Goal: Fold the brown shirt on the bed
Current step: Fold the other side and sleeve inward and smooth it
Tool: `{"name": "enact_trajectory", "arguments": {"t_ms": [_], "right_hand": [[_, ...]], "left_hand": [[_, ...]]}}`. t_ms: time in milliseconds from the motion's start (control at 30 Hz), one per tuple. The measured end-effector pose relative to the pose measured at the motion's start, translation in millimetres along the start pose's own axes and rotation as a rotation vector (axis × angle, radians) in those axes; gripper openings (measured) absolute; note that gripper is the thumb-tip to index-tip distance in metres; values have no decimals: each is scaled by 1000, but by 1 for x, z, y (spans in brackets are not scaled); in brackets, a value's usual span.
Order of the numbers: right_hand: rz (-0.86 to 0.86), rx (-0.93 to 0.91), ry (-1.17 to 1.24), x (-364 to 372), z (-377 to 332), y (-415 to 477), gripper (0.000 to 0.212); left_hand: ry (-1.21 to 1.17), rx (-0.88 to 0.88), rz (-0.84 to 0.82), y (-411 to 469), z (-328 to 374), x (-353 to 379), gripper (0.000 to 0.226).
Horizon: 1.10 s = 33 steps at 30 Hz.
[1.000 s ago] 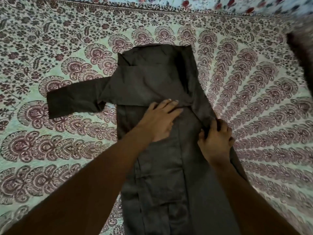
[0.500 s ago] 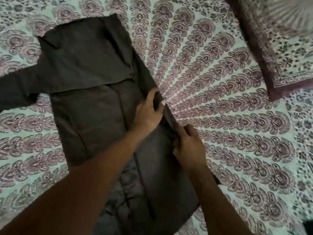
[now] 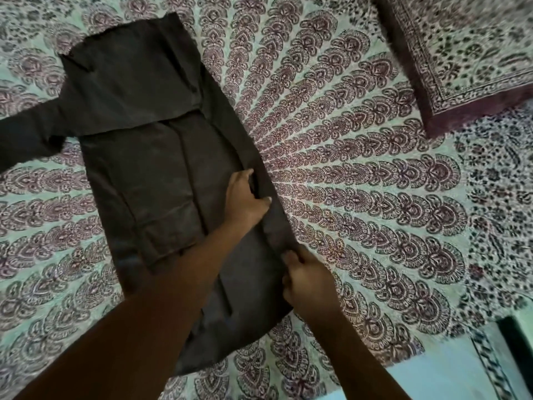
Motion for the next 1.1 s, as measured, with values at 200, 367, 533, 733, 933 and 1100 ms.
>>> {"name": "enact_trajectory", "arguments": {"t_ms": [200,367,533,733,933,1100], "right_hand": [[10,-107,-85,9,-9,-11,55],[-44,-171,-42,20,-11,-12,44],[-84,-252,154,25,-6,-12,44],[68,-194,174,4,24,8,42],[204,-743,-283,-4,31,77,49],[203,-972,-535,-10,26,141,61]], "left_hand": [[78,39,-49,-16,-11,-4,102],[28,86,-47,-42,-26,-4,91],[48,127,-182,-67,-43,-1,76],[622,207,-183,-98,-51,-4,96],[667,117,-55,-114,-70,-4,109],[665,61,-66,-117,-68,-2,124]]}}
Point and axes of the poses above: each hand's wrist, its own y-axis towards the middle knuckle, its own x-axis out of the palm, z = x × y, the point moved 2 cm from there along y, towards the middle knuckle, and after that the axes turned 15 degrees about -y, right-handed, at the moved point
